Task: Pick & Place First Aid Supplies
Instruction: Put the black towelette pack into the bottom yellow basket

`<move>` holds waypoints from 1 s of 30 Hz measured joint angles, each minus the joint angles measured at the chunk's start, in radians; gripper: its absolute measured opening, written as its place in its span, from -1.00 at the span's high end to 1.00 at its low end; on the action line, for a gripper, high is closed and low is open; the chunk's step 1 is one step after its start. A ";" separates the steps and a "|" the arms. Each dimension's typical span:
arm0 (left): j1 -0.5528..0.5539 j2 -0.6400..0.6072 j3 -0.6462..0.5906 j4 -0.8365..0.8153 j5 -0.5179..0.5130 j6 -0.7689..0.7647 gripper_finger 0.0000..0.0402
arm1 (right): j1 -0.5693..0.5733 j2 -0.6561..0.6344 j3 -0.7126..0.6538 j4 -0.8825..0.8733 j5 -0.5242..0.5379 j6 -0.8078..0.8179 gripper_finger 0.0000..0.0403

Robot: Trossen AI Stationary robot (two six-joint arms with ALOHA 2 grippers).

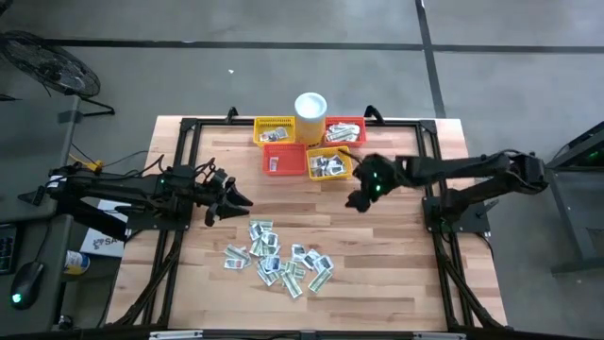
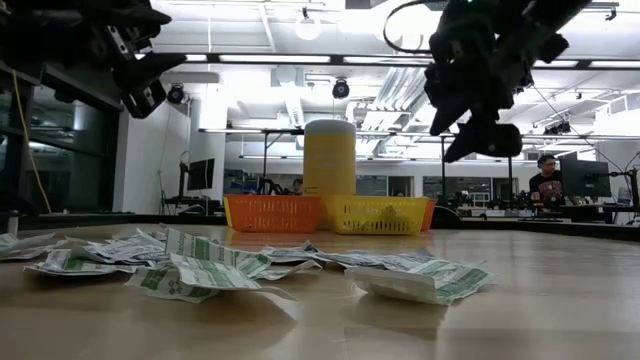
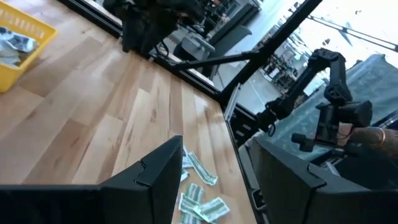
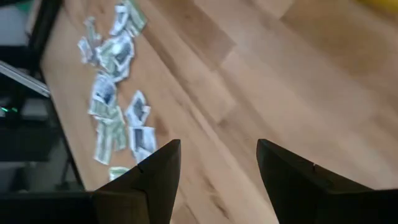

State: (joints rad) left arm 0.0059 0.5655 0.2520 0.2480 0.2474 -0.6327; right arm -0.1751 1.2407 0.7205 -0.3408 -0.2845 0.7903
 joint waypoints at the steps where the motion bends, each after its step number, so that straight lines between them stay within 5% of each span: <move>1: 0.000 0.000 0.000 -0.003 0.004 0.000 0.05 | 0.026 0.000 -0.020 0.045 0.014 0.032 -0.01; 14: 0.000 0.000 0.000 -0.019 0.014 0.000 0.05 | 0.298 0.115 -0.162 0.399 0.144 0.297 -0.01; 30: 0.000 0.000 0.000 -0.020 0.034 0.000 0.05 | 0.402 0.462 -0.158 0.842 0.039 0.311 -0.01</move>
State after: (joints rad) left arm 0.0059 0.5655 0.2523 0.2282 0.2817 -0.6331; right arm 0.2273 1.7026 0.5625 0.5016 -0.2459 1.1014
